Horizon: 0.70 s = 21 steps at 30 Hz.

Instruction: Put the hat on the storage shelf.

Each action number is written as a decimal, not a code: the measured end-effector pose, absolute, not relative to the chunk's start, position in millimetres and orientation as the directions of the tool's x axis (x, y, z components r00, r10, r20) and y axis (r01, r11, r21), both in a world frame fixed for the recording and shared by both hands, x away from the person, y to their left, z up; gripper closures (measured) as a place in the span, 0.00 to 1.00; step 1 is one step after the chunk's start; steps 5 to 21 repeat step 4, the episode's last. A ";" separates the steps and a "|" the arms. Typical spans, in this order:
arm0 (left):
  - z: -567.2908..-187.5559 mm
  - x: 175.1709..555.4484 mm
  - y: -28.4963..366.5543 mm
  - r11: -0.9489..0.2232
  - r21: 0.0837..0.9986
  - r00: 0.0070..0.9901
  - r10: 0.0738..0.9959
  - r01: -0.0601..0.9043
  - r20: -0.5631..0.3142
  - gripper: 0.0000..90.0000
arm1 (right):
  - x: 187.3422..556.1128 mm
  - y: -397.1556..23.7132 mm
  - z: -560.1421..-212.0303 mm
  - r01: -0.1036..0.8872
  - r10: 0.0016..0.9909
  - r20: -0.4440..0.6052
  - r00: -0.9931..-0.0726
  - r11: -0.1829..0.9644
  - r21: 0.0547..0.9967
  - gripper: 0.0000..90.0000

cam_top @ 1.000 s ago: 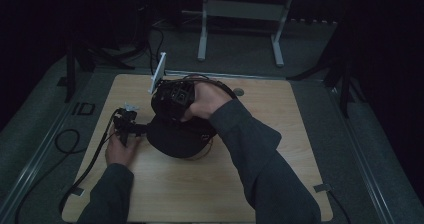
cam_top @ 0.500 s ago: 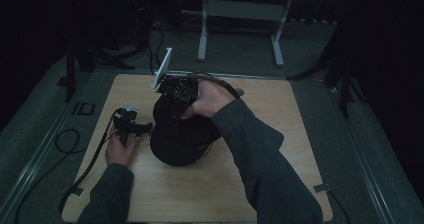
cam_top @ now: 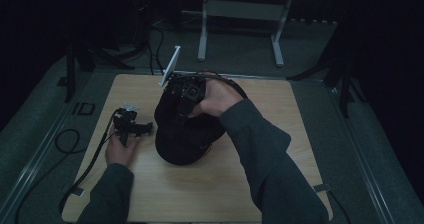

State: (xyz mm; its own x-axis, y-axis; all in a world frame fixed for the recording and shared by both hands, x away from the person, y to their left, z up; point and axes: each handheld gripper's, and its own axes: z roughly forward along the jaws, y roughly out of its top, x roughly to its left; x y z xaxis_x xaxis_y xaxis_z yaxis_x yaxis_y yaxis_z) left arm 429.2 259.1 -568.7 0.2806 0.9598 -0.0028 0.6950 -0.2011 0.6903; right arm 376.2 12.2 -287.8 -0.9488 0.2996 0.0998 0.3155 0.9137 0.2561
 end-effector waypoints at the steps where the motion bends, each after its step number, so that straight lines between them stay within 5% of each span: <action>1: -568.7 429.2 259.1 -0.201 0.690 0.281 0.960 0.695 -0.003 0.04 | 376.3 10.9 -288.0 0.319 0.303 0.101 -0.948 0.912 0.258 0.68; 21: -568.6 429.2 259.2 -0.203 0.689 0.281 0.960 0.696 -0.001 0.04 | 377.3 6.4 -288.8 0.317 0.301 0.100 -0.948 0.913 0.258 0.68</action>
